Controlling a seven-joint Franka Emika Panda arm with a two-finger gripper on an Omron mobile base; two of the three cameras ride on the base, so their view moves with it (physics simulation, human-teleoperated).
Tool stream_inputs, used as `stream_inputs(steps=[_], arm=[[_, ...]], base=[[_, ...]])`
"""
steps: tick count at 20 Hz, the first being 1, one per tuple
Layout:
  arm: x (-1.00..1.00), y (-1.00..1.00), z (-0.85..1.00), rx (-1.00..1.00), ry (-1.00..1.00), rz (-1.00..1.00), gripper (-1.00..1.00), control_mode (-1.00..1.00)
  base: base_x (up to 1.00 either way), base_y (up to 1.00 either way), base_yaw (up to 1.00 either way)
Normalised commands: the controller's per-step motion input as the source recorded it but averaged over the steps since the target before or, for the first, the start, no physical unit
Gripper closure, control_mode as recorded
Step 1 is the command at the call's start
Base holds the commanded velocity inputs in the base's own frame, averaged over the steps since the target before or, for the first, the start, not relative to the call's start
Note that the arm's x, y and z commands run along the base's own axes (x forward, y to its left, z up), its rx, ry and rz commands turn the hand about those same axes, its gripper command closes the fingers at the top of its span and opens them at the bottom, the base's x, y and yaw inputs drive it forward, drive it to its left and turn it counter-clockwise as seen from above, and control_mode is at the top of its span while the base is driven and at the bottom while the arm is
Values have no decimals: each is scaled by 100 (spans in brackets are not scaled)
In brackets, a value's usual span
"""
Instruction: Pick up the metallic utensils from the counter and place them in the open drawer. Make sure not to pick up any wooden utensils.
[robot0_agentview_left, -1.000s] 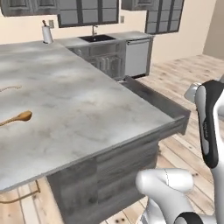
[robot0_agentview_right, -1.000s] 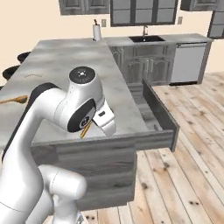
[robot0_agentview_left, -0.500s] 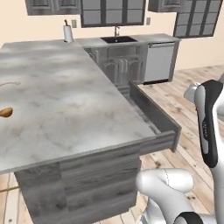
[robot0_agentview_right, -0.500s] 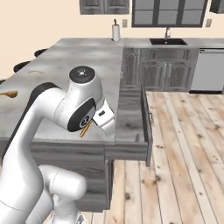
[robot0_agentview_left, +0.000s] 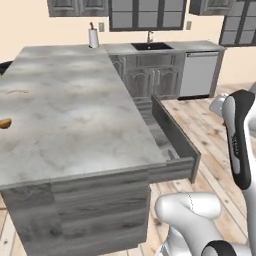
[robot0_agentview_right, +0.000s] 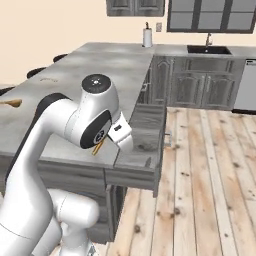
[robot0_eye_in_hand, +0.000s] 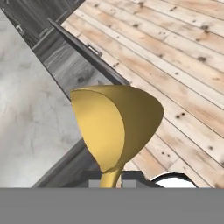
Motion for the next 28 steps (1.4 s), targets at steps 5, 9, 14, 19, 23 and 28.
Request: stream_inputs(steps=[5, 9, 14, 19, 23, 28], arm=[[0, 0, 0, 0, 0, 0, 100, 100], [0, 0, 0, 0, 0, 0, 100, 100], [0, 0, 0, 0, 0, 0, 100, 100], [0, 0, 0, 0, 0, 0, 100, 100], [0, 0, 0, 0, 0, 0, 100, 100], [0, 0, 0, 0, 0, 0, 100, 100]], base=[[35, -29, 28], [73, -58, 24], [49, -58, 23], [23, -40, 17], [7, -25, 6], [35, -18, 2]])
